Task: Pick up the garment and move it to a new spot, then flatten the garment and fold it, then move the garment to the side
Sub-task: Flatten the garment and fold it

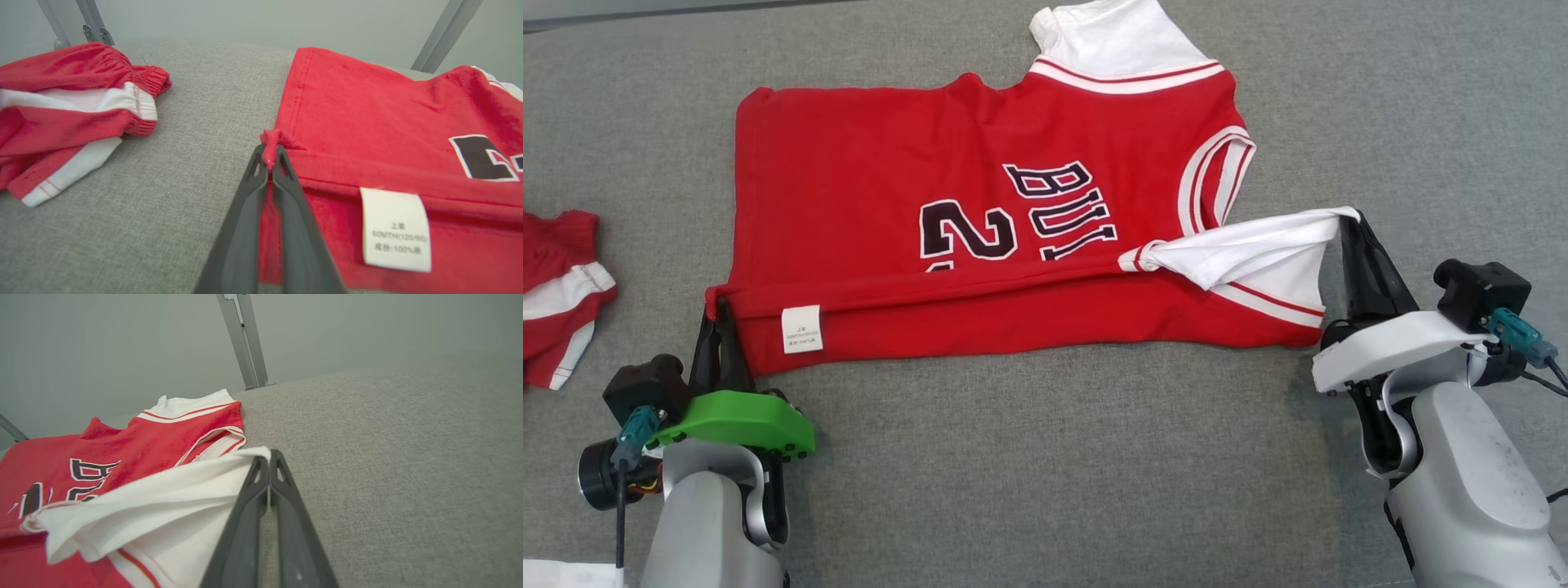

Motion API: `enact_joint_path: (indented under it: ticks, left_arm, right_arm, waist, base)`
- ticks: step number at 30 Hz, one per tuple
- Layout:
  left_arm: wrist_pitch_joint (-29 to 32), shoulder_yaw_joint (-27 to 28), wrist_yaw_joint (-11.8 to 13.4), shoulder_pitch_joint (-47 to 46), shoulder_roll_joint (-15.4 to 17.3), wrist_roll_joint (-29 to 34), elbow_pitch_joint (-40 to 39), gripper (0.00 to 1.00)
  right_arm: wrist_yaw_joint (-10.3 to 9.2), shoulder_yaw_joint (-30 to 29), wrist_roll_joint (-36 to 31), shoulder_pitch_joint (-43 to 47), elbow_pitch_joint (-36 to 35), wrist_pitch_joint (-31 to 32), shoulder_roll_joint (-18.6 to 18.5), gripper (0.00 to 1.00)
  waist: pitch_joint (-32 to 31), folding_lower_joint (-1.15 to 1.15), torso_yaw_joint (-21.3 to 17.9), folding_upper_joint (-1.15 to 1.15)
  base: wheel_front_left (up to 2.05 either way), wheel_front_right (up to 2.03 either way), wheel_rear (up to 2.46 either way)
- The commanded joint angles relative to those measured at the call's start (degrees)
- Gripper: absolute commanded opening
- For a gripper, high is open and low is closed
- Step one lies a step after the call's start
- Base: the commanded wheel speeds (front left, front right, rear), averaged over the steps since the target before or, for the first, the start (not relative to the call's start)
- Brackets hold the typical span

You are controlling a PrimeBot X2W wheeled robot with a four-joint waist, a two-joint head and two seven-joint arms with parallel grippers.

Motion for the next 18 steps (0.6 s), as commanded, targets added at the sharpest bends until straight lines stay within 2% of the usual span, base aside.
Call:
enact_joint_path:
  ticks: [1,2,3,12,18]
  left_arm:
    - [0.0,0.4,-0.1,-1.1,0.4,0.7,0.1,0.00]
    - [0.0,0.5,-0.5,-1.5,0.4,0.3,-0.5,0.34]
    - [0.0,0.6,-0.9,-1.6,0.4,-0.4,-1.1,1.00]
    - [0.0,-0.3,0.6,2.1,0.4,-2.1,-3.9,1.00]
    - [0.0,-2.3,1.8,5.8,0.4,-3.7,-4.7,1.00]
  right_arm:
    - [-0.12,-0.2,-0.4,-0.8,0.5,-0.2,0.0,0.00]
    - [-0.12,-0.3,-0.4,-0.9,0.8,-0.2,0.1,0.28]
    - [-0.12,-0.2,-0.6,-1.2,1.0,-0.2,0.0,1.00]
    - [-0.10,-0.6,0.7,1.6,-2.9,-0.2,0.0,1.00]
    - [-0.10,3.7,2.9,7.3,-4.8,-0.2,-1.7,1.00]
  waist:
    - [0.7,0.00,0.4,0.00]
    - [0.8,0.00,0.4,0.00]
    - [0.9,0.00,0.4,0.00]
    - [0.7,0.00,0.6,0.00]
    - [-0.3,0.00,0.8,0.00]
  base:
    - [0.00,0.00,0.00]
    - [0.00,0.00,0.00]
    - [0.00,0.00,0.00]
    - [0.00,0.00,0.00]
    - [0.00,0.00,0.00]
